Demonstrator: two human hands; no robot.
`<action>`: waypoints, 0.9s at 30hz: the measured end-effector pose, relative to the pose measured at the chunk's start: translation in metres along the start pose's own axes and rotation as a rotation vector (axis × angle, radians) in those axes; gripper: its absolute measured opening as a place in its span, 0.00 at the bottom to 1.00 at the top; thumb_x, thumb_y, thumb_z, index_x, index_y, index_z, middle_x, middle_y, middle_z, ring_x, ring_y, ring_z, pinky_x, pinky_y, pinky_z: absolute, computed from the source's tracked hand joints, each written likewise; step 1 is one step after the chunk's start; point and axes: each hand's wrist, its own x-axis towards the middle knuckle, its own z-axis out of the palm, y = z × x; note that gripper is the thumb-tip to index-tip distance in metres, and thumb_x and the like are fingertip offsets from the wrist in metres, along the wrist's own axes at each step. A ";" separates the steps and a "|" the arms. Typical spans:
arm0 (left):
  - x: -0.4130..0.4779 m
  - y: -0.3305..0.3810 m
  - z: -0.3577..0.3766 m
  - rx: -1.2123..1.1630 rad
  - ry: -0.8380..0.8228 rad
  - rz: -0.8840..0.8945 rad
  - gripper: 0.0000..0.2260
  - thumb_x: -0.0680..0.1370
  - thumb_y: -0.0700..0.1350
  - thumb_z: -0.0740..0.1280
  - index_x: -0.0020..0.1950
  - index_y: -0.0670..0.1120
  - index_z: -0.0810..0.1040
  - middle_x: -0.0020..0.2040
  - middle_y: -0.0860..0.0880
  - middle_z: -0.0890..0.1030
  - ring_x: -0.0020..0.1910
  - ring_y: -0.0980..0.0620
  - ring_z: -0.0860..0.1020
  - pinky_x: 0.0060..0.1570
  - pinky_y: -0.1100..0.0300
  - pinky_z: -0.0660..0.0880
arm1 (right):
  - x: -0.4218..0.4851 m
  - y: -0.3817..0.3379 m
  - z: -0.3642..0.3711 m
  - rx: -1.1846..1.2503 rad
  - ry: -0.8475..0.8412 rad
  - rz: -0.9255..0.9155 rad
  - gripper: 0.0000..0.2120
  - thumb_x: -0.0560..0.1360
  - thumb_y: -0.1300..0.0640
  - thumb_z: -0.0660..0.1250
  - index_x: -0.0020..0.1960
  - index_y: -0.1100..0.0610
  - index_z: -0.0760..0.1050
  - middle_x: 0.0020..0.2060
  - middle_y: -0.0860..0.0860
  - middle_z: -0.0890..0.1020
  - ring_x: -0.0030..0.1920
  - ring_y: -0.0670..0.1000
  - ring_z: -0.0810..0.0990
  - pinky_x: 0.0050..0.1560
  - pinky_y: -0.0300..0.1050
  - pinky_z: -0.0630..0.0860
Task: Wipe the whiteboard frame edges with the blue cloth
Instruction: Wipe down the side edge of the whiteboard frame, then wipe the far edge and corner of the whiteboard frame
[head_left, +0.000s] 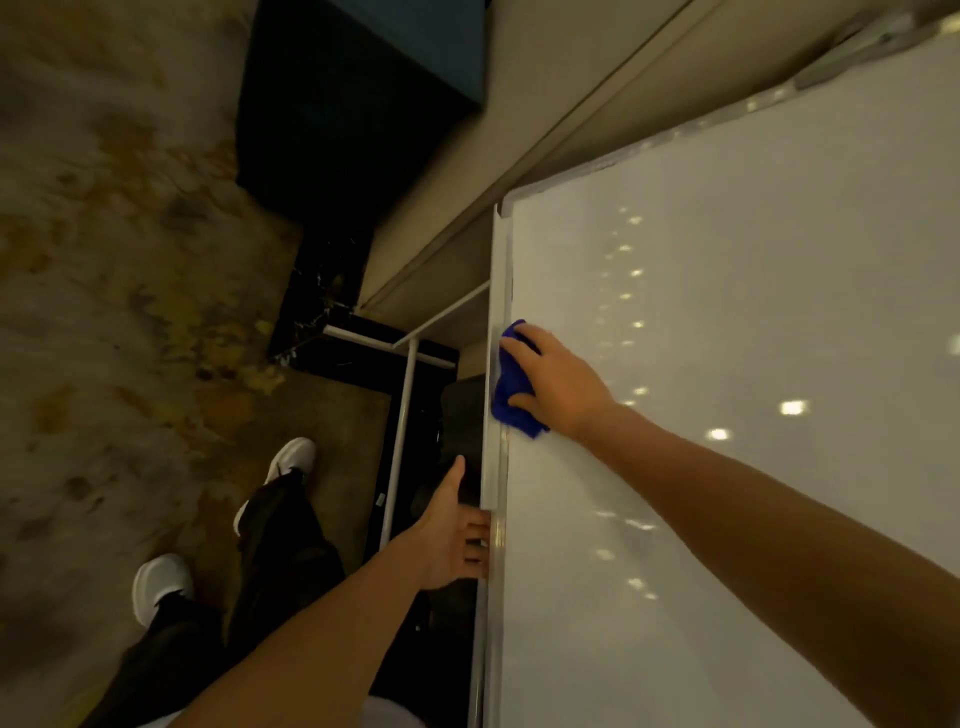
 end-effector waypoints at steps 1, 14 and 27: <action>0.003 0.013 0.000 0.015 0.001 0.008 0.47 0.64 0.79 0.55 0.59 0.39 0.80 0.54 0.38 0.83 0.55 0.39 0.80 0.56 0.46 0.76 | 0.004 -0.002 0.005 -0.001 0.019 0.017 0.38 0.73 0.53 0.72 0.77 0.57 0.58 0.77 0.56 0.59 0.73 0.59 0.62 0.70 0.49 0.63; 0.032 0.203 0.052 -0.048 0.166 0.305 0.31 0.73 0.70 0.59 0.55 0.46 0.84 0.53 0.41 0.84 0.53 0.42 0.83 0.54 0.49 0.79 | 0.112 0.036 -0.015 0.099 0.082 0.048 0.46 0.68 0.62 0.76 0.78 0.60 0.53 0.77 0.59 0.56 0.71 0.60 0.65 0.69 0.50 0.66; 0.041 0.302 0.072 0.059 0.288 0.272 0.24 0.80 0.60 0.55 0.53 0.44 0.82 0.45 0.42 0.86 0.41 0.46 0.85 0.35 0.57 0.79 | 0.193 0.059 -0.056 -0.025 0.248 0.088 0.26 0.76 0.61 0.66 0.71 0.65 0.65 0.70 0.61 0.68 0.71 0.59 0.64 0.73 0.51 0.58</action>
